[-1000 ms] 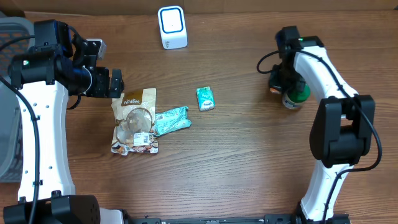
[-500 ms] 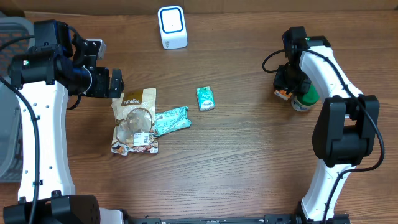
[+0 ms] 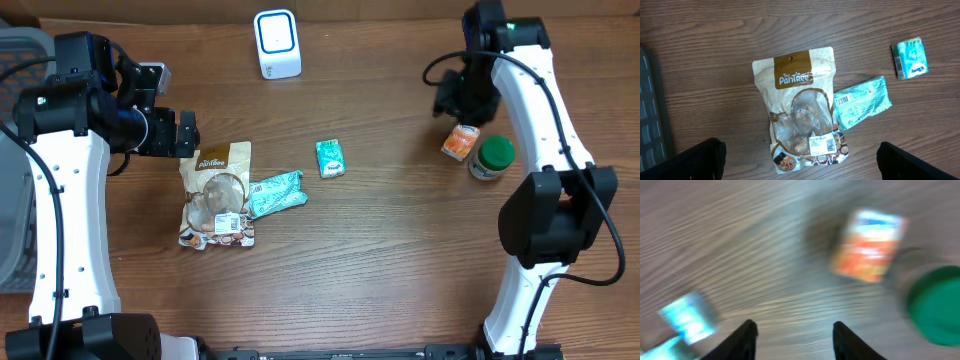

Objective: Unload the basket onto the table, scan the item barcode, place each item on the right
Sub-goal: 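Carry the orange pack right and place it beside the jar, then reach the right gripper to the teal tissue pack and grasp it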

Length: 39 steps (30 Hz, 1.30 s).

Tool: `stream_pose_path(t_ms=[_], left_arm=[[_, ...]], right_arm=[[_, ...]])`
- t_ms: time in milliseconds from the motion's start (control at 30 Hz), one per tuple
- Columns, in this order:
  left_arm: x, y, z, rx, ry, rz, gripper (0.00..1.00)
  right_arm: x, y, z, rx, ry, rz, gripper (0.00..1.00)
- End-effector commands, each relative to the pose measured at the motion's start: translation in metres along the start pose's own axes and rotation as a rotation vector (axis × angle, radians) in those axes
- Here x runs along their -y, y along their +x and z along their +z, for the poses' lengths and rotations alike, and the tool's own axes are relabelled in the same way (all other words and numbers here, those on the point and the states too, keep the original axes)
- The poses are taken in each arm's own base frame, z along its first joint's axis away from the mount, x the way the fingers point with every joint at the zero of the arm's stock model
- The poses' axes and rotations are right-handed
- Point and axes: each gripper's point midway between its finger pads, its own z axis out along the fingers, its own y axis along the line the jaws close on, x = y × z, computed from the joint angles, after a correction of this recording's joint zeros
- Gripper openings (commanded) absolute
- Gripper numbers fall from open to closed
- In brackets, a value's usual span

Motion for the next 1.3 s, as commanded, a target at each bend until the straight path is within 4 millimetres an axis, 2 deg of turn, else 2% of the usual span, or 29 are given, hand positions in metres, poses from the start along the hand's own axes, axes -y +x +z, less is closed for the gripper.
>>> stream_pose_path(t_ms=[0,133,233,433,533,1167,1267], left_arm=[[0.002,-0.006,-0.009,0.033,-0.005,0.028,1.00],[0.002,-0.006,-0.009,0.033,-0.005,0.028,1.00],[0.002,-0.006,-0.009,0.033,-0.005,0.028,1.00],[0.002,-0.006,-0.009,0.033,-0.005,0.028,1.00],[0.002,-0.006,-0.009,0.033,-0.005,0.028,0.99],[0.002,-0.006,-0.009,0.033,-0.005,0.028,1.00],[0.002,-0.006,-0.009,0.033,-0.005,0.028,1.00]], right_arm=[[-0.056,0.024,0.001,-0.079,-0.201,-0.077,0.44],[-0.082,0.042,0.026,-0.100,-0.213,-0.148,0.44],[-0.098,0.064,0.050,-0.134,-0.217,-0.191,0.44],[-0.115,0.099,0.092,-0.197,-0.249,-0.190,0.39],[-0.126,0.110,0.104,-0.219,-0.315,-0.209,0.38],[-0.135,0.115,0.138,-0.204,-0.350,-0.227,0.32],[-0.133,0.116,0.146,-0.214,-0.342,-0.222,0.24]])
